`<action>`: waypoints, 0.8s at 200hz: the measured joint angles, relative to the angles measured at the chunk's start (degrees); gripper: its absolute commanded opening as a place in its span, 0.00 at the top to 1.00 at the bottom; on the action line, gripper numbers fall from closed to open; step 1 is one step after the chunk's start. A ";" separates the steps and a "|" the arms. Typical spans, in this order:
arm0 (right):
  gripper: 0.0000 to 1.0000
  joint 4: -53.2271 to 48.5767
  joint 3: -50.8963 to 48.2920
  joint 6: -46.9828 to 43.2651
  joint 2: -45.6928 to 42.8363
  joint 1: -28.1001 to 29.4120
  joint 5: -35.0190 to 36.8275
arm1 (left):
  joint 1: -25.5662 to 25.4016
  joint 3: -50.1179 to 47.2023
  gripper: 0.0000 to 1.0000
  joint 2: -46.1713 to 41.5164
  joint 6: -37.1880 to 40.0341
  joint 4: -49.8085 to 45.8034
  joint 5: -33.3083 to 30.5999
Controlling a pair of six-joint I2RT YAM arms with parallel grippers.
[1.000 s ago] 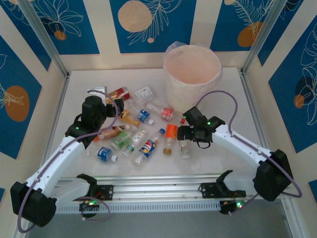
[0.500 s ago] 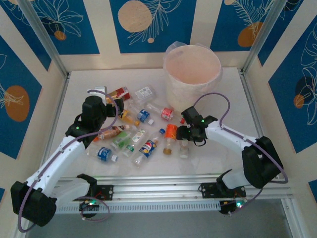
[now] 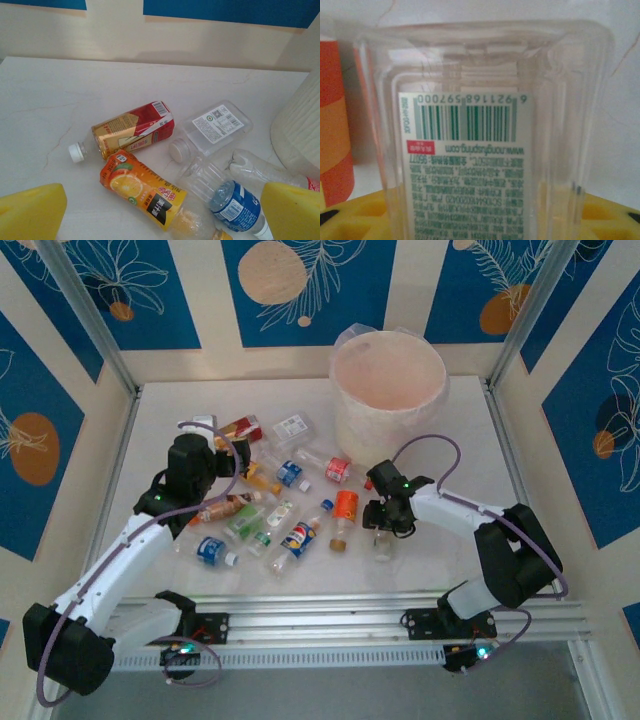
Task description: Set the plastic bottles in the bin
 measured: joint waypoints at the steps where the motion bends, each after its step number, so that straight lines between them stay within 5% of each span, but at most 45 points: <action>1: 0.52 -0.02 0.00 0.11 0.00 0.00 0.02 | 0.00 0.00 0.01 0.00 0.00 0.00 0.00; 83: 0.75 -18.51 11.93 1.73 -15.93 7.10 8.41 | 0.00 0.00 0.00 -0.28 0.00 0.02 -0.90; 120: 0.77 -24.50 23.45 -1.31 -23.17 8.57 10.99 | 0.00 0.00 0.01 -0.57 0.00 0.02 -1.29; 160: 0.77 -25.57 39.91 -8.87 -20.57 7.61 13.05 | 0.00 -0.04 0.01 -1.66 -0.48 0.00 -1.46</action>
